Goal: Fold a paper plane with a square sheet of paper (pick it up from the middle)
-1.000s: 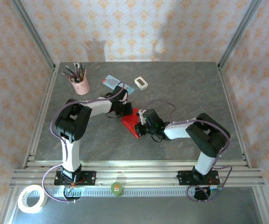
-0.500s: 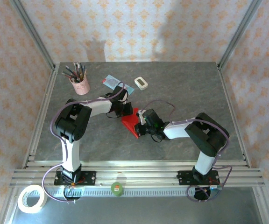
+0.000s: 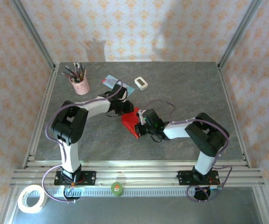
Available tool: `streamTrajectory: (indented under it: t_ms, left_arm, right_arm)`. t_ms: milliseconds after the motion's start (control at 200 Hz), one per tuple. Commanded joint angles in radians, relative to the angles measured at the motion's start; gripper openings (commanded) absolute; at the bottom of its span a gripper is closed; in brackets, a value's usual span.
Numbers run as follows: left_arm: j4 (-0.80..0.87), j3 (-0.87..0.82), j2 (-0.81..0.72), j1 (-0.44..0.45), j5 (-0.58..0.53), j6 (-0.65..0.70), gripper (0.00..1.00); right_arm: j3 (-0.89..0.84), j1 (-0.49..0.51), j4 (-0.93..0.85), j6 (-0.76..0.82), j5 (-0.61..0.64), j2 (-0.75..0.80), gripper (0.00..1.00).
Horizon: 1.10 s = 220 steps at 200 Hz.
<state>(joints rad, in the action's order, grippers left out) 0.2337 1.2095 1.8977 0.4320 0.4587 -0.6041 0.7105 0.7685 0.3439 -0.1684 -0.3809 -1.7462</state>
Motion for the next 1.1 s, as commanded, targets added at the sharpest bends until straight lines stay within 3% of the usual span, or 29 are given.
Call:
streamTrajectory:
  t_ms: [0, 130, 380, 1096]
  left_arm:
    - [-0.029, -0.042, -0.123, -0.014, -0.048, -0.077, 0.33]
    - [-0.099, -0.148, -0.197, -0.013, -0.02, -0.149, 0.33]
    - [-0.297, -0.36, -0.274, 0.022, 0.077, -0.34, 0.16]
    - [-0.297, -0.436, -0.22, 0.068, 0.057, -0.364, 0.1]
  right_arm:
    - [0.015, -0.006, -0.051, -0.016, 0.03, -0.016, 0.02]
    - [0.018, -0.006, -0.055, -0.019, 0.028, -0.018, 0.02]
    - [0.025, -0.006, -0.064, -0.025, 0.027, -0.026, 0.02]
    - [0.046, -0.006, -0.09, -0.024, 0.029, -0.042, 0.02]
